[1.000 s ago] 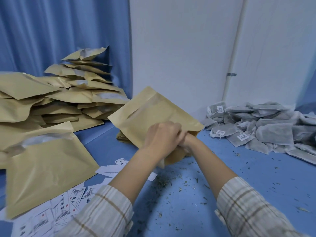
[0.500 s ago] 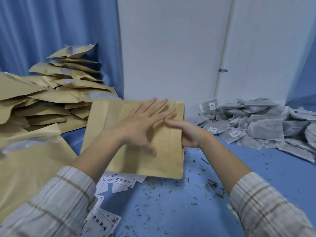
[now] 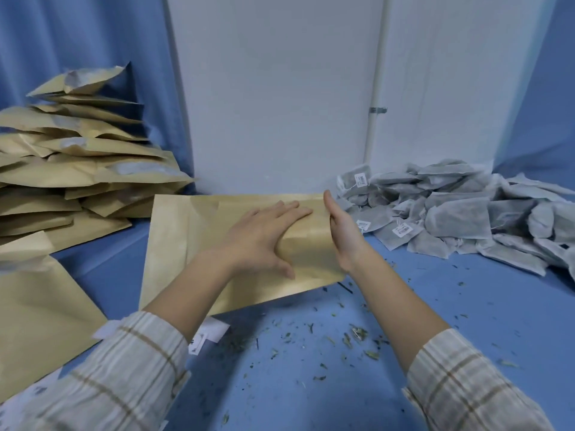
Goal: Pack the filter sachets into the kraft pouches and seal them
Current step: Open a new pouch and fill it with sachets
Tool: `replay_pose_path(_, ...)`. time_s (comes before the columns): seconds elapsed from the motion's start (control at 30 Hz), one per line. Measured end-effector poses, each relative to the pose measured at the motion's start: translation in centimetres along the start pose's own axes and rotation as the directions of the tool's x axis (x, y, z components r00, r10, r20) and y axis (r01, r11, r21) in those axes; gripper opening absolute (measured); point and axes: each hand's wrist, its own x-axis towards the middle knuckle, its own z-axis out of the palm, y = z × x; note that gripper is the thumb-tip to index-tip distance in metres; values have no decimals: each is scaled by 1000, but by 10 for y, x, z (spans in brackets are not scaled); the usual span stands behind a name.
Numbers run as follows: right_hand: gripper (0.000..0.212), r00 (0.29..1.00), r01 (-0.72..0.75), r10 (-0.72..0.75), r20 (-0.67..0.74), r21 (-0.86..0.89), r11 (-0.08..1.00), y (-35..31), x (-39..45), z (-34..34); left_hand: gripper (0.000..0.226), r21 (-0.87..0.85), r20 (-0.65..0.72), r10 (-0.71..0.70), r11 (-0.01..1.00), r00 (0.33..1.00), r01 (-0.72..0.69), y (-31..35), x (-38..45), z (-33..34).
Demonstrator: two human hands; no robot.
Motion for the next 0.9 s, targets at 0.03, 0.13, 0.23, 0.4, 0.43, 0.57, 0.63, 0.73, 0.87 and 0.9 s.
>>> replay_pose_path(0.03,68,999,23,-23,-30,-10,1000,2,2,-8,107,-11,-15,7,1000,1000,-7,1,6,4)
replay_pose_path(0.13,49,978,157,-156,-138,-5,988,9,0,-37,106,-2,-30,-13,1000,999,13,0,22,14)
replay_pose_path(0.23,42,854,195,-261,-450,-189,962,16,-2,-81,110,-23,-30,-73,997,997,72,-5,39,22)
replay_pose_path(0.4,29,659,-16,-384,-647,-523,852,39,8,-141,114,-52,-61,-132,990,989,129,-6,76,34)
replay_pose_path(0.43,28,648,-82,-429,-629,-618,782,40,11,-149,114,-63,-61,-147,988,987,143,-6,85,37)
replay_pose_path(0.57,34,580,-234,-532,-617,-752,617,36,24,-172,116,-54,-39,-224,974,974,221,-7,110,50)
replay_pose_path(0.63,40,552,-331,-493,-672,-720,610,36,30,-183,115,-47,-54,-260,965,964,258,-8,118,57)
replay_pose_path(0.73,50,615,-409,-403,-678,-711,571,36,38,-197,116,-29,-71,-262,965,962,261,-9,124,66)
replay_pose_path(0.87,52,656,-361,-367,-659,-702,614,34,46,-209,117,4,-78,-236,971,969,237,-8,125,77)
replay_pose_path(0.9,45,619,-329,-410,-670,-695,639,34,45,-208,117,-5,-85,-235,972,968,235,-9,125,75)
